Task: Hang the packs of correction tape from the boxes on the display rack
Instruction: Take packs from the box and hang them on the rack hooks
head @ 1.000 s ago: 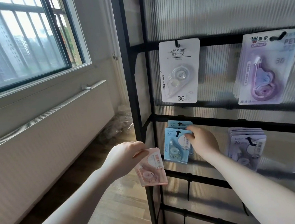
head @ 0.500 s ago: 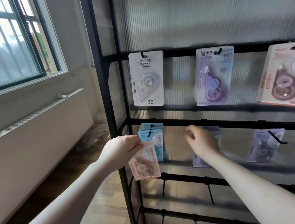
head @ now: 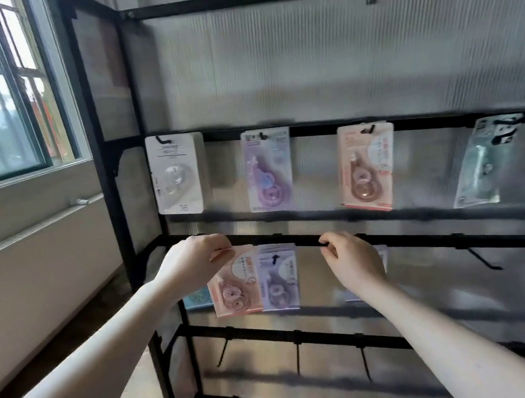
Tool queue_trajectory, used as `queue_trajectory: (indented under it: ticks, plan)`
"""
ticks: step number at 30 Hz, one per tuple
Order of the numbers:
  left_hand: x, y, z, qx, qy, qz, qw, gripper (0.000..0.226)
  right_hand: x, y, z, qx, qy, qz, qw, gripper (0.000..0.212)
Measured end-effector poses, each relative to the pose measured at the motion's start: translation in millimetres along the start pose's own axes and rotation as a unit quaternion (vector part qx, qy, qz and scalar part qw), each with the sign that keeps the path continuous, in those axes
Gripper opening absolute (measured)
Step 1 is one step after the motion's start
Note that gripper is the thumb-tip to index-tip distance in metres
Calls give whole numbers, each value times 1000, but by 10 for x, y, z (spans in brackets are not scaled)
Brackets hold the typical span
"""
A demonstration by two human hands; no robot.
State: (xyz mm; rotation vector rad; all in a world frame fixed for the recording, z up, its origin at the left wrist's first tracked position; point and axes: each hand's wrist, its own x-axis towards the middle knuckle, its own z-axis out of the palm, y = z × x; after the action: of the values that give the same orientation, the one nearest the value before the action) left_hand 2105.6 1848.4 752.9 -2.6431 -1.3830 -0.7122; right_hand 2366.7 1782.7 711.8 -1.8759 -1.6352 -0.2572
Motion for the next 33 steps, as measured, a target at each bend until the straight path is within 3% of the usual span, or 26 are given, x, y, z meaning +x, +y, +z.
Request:
queue_trajectory:
  ticks: [7,13,33]
  plan:
    - [130,1065,39,-17,29,-22,999,18,-205,983,-612,-39,-3,-3,999,25]
    - [352,1684,-85,-18,47,-8,999,22,-278,1425,-836,-28,1,16,999,23]
    - [1409,2301,-685,-15,141,82,986,26,-134,1825,-847,-43,2,37,998,24]
